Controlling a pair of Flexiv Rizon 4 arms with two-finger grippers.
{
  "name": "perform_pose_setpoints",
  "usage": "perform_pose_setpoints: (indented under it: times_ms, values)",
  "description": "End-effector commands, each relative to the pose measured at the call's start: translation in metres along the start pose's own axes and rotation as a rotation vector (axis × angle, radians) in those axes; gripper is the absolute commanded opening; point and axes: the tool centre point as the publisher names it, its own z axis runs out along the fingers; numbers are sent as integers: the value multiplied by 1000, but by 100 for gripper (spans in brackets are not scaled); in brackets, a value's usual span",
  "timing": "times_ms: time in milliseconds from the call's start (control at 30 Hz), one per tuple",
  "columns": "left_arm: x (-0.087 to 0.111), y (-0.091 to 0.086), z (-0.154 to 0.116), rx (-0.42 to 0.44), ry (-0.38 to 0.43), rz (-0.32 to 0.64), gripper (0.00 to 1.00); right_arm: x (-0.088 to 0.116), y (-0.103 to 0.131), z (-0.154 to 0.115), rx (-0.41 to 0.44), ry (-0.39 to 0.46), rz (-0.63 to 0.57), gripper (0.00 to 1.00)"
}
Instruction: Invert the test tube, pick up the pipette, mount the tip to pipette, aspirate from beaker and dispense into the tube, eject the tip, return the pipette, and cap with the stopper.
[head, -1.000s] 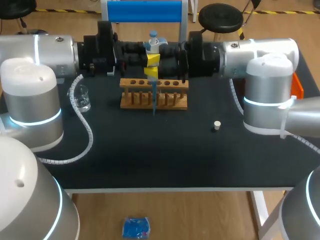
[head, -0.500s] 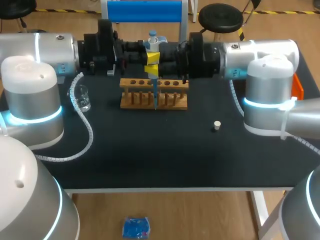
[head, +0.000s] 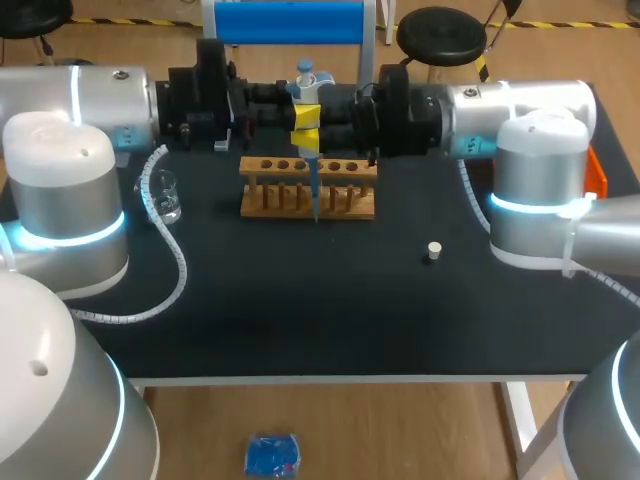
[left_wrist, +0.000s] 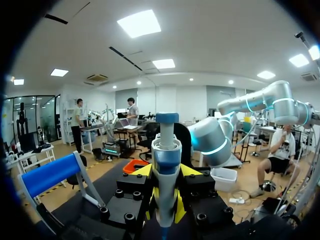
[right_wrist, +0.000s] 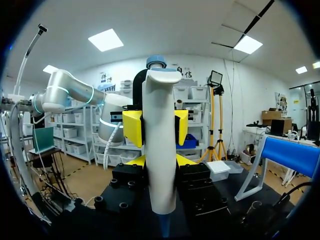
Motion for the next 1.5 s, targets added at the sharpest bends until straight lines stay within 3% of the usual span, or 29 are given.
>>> perform_pose_setpoints:
  times_ms: [33, 733, 767, 1133, 1500]
  values:
    - [6, 0, -2, 2, -1, 0, 0, -6, -1, 0, 0, 3, 0, 0]
    - [6, 0, -2, 2, -1, 0, 0, -4, -3, 10, 23, 10, -7, 0]
    - [6, 0, -2, 2, -1, 0, 100, -4, -3, 10, 22, 9, -8, 0]
    - [6, 0, -2, 2, -1, 0, 100, -6, -3, 2, 33, -4, -16, 0]
    - [6, 0, -2, 2, -1, 0, 100, -18, -4, -32, 95, 26, 14, 0]
